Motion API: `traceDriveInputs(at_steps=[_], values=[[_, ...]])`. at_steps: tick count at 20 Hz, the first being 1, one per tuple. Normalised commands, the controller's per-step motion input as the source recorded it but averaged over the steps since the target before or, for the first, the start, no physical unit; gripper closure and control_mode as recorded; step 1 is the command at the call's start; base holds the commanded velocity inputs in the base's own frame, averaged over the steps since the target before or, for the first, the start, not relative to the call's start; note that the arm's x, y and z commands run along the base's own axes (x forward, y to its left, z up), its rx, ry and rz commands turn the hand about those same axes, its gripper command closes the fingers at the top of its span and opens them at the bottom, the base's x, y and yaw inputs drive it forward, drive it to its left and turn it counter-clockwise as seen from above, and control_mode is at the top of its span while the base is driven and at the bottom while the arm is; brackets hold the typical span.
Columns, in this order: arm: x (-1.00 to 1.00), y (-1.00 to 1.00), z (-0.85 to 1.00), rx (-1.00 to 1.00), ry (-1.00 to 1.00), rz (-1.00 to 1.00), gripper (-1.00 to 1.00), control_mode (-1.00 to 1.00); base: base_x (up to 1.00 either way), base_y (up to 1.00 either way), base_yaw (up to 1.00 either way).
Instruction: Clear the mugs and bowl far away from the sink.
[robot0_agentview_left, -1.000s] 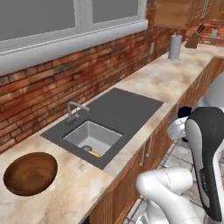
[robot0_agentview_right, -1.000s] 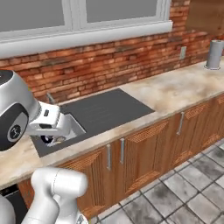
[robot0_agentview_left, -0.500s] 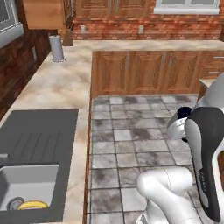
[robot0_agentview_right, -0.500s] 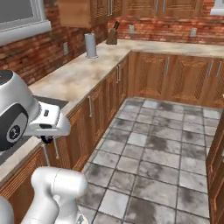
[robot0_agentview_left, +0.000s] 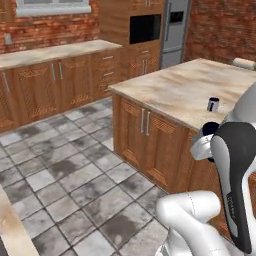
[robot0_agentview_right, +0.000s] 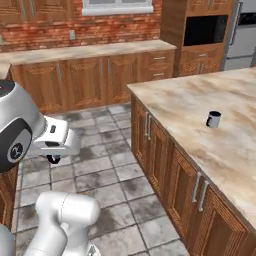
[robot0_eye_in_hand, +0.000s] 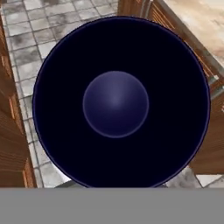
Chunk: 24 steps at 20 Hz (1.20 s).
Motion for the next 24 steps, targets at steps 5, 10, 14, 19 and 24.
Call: traceDriveInputs(at_steps=[5,10,14,19,24], values=[[0.0,0.0,0.0,0.0,0.0,0.0,1.0,1.0,0.04,-0.12,-0.91],[0.0,0.0,0.0,0.0,0.0,0.0,1.0,1.0,0.95,-0.02,-0.53],[0.0,0.0,0.0,0.0,0.0,0.0,1.0,1.0,1.0,0.13,-0.36],[0.0,0.0,0.0,0.0,0.0,0.0,1.0,1.0,1.0,0.02,-0.19],[0.0,0.0,0.0,0.0,0.0,0.0,1.0,1.0,1.0,0.1,-0.32]])
